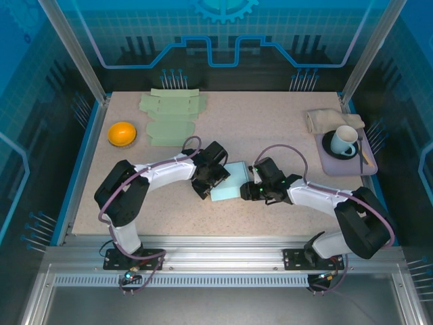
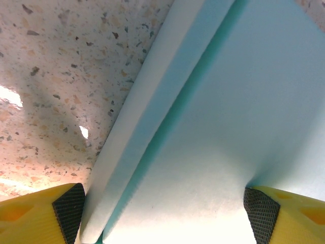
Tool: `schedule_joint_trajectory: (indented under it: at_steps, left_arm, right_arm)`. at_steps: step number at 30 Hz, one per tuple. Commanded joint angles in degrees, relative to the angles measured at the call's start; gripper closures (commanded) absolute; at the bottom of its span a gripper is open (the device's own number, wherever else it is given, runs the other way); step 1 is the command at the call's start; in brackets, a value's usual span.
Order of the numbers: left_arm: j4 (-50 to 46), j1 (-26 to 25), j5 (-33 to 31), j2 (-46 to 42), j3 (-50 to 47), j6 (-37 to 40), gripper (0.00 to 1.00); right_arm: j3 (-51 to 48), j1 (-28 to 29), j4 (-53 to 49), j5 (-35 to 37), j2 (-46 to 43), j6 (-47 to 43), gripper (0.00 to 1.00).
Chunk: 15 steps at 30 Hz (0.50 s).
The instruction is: Fold the paper box
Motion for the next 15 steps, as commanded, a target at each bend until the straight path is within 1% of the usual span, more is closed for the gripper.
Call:
schedule_joint_trajectory:
  at_steps: [1, 6, 15]
  left_arm:
    - [-5.0, 0.2, -2.7, 1.4, -2.6, 0.2, 0.14]
    - [-5.3, 0.4, -2.6, 1.5, -2.6, 0.4, 0.14]
    - [-5.4, 0.8, -2.6, 2.0, -2.7, 0.5, 0.14]
  right_arm:
    - [-1.4, 0.5, 2.2, 1.2, 1.0, -1.0, 0.59]
    - [-2.7, 0.5, 4.5, 1.4, 1.1, -1.5, 0.6]
    - [-2.0, 0.5, 4.2, 0.5, 1.1, -2.1, 0.62]
